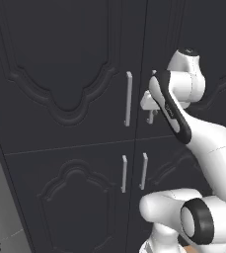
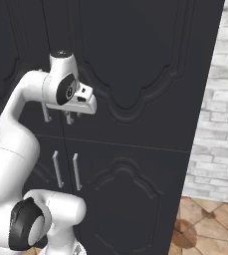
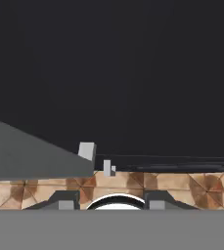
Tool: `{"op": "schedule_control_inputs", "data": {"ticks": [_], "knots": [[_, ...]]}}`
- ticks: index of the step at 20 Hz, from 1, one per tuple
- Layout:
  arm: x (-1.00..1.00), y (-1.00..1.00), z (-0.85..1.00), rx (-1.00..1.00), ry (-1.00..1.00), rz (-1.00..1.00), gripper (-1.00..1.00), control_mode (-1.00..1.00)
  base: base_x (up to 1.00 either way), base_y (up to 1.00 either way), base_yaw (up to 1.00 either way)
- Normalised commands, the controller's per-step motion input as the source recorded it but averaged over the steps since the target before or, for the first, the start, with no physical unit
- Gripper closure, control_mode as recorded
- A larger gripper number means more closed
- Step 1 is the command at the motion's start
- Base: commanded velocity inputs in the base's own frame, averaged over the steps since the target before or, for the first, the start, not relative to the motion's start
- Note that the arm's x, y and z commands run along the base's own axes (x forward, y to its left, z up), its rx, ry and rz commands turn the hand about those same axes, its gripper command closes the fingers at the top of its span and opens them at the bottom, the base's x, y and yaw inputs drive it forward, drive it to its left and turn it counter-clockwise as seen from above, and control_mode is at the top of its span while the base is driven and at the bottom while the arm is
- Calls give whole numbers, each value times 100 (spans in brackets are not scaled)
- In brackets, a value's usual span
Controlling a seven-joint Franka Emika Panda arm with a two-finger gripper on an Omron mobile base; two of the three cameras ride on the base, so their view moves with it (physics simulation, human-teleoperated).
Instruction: The dining table condiment station is running low on mustard. Refill the condiment station by opening the cabinet and taking the mustard from the cabinet and placing it on the dining table.
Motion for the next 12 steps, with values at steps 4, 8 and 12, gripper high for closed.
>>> {"op": "schedule_control_inputs", "data": {"ticks": [4,8,12], "knots": [[-24,30,-4,-10,-14,0,-100,-100,0,0,0],[-13,45,-32,-19,-37,0,-100,-100,0,0,0],[2,-6,-24,-1,-42,0,-100,-100,0,0,0]]}}
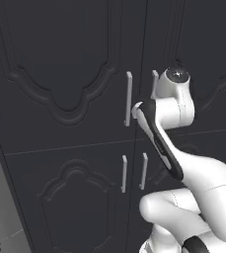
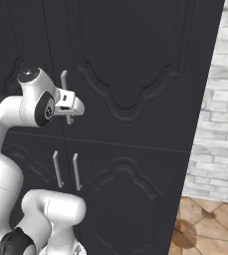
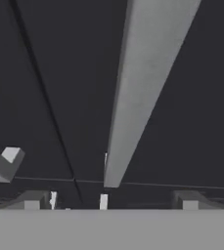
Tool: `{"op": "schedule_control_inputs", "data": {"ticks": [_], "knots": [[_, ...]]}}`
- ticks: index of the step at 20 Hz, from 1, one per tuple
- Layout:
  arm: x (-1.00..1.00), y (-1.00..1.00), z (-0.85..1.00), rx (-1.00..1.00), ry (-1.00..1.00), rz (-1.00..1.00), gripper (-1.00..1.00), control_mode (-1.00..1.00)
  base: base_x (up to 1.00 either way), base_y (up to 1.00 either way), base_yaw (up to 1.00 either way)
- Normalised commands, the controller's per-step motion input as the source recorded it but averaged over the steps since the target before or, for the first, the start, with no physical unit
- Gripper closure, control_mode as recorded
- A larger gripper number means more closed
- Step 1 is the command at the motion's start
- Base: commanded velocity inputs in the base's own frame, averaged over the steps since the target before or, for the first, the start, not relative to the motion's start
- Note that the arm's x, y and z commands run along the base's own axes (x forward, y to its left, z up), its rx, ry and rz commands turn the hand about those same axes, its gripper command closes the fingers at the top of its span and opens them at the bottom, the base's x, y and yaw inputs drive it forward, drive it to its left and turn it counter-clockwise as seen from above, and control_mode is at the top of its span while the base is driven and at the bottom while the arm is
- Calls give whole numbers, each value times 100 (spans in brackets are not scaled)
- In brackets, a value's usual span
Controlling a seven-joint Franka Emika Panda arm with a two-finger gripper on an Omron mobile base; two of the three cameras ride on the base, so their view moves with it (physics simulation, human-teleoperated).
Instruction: The dining table condiment station is running low on mustard. Refill the condiment station by opening the cabinet and taking the mustard from the cabinet and placing it on the dining table.
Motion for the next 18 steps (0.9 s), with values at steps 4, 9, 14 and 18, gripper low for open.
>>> {"op": "schedule_control_inputs", "data": {"ticks": [4,9,14,18], "knots": [[25,0,-2,0,-29,0,-100,-100,0,0,0],[18,0,0,0,-27,0,-100,-100,0,0,0],[-12,-1,8,0,-38,0,-100,-100,0,0,0],[-21,0,24,0,-33,0,-100,-100,0,0,0]]}}
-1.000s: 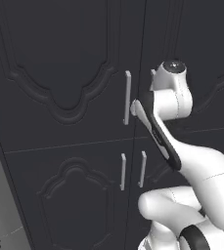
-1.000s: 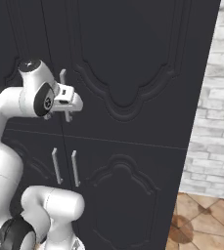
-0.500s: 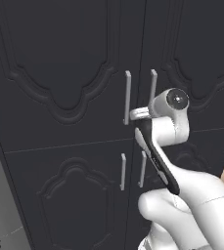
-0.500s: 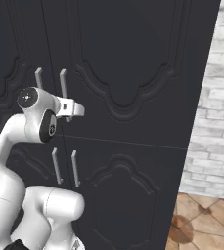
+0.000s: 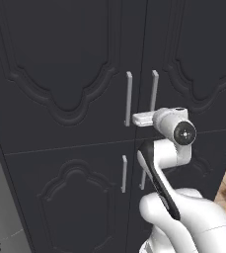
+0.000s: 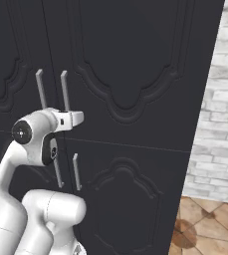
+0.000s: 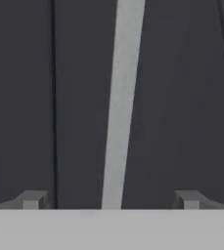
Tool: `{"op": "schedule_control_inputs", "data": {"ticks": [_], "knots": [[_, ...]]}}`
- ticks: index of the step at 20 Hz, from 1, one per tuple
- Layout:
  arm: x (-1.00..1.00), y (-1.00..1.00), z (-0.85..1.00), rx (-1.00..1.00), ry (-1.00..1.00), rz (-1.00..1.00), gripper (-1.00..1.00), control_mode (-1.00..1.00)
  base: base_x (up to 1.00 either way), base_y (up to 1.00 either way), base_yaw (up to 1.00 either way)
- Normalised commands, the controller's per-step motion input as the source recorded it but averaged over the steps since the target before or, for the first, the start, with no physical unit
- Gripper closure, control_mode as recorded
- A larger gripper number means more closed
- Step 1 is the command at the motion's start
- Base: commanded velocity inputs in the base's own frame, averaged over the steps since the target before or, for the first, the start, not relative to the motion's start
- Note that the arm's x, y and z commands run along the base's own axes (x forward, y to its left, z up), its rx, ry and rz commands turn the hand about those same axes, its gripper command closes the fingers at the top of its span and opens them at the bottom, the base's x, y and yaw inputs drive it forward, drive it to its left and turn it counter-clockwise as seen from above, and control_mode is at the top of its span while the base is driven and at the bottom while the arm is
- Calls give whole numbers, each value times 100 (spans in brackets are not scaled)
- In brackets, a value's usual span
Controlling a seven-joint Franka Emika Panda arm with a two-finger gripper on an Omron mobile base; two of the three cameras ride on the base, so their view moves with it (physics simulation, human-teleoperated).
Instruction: The dining table condiment station is running low on mustard. Refill the condiment station by opening the cabinet and taking the mustard from the cabinet and placing it on the dining table.
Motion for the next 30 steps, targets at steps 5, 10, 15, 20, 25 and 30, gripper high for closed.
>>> {"op": "schedule_control_inputs", "data": {"ticks": [5,10,15,20,25,30], "knots": [[-6,0,19,0,-19,0,-100,-100,0,0,0],[0,0,17,0,-18,0,-100,-100,0,0,0],[7,0,8,0,-13,0,-100,-100,0,0,0],[25,0,5,0,-3,0,-100,-100,0,0,0],[34,0,0,0,0,0,-100,-100,0,0,0],[28,0,0,0,0,2,-100,-100,0,0,0]]}}
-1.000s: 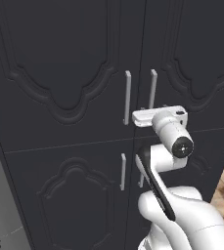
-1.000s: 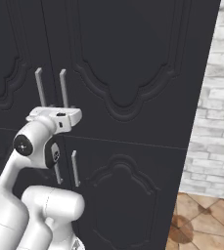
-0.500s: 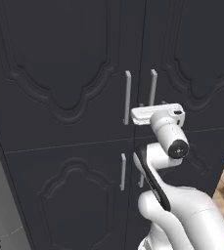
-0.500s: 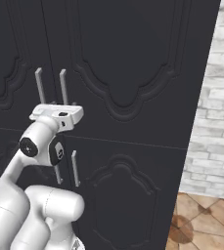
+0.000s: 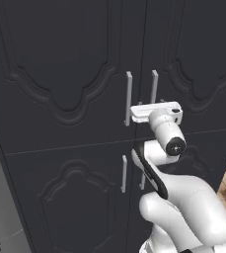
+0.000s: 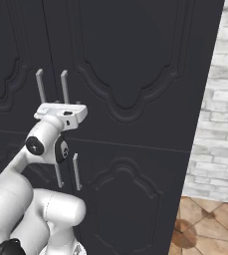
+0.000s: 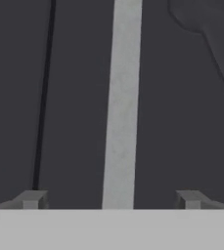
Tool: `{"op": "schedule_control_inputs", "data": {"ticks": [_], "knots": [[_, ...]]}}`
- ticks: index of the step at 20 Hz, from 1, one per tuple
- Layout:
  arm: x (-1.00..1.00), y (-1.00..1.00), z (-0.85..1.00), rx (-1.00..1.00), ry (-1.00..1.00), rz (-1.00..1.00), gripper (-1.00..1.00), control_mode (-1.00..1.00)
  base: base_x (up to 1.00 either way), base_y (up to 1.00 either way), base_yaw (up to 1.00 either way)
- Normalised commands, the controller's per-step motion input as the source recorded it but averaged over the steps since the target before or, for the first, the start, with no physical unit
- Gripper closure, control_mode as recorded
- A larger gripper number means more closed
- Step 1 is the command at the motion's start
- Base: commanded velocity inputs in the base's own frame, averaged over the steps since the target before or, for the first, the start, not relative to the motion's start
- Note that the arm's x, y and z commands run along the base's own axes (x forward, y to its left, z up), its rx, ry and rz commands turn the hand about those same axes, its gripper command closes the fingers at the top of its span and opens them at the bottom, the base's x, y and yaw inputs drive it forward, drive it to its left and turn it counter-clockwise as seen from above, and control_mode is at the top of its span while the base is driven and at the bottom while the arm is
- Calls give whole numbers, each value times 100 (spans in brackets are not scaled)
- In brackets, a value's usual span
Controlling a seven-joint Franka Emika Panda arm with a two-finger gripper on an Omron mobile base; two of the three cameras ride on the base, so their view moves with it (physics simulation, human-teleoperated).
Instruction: The dining table condiment station is running low on mustard. Refill the condiment station by opening the cabinet and taking the mustard from the cabinet and placing it on the dining table.
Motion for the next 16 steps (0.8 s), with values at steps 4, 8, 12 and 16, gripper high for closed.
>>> {"op": "schedule_control_inputs", "data": {"ticks": [4,8,12,16], "knots": [[31,0,0,0,0,3,100,-100,0,0,0],[8,2,0,-1,2,0,100,-100,0,0,0],[3,5,-3,-2,6,0,100,-100,0,0,0],[19,36,-7,-7,16,-5,100,-100,0,0,0]]}}
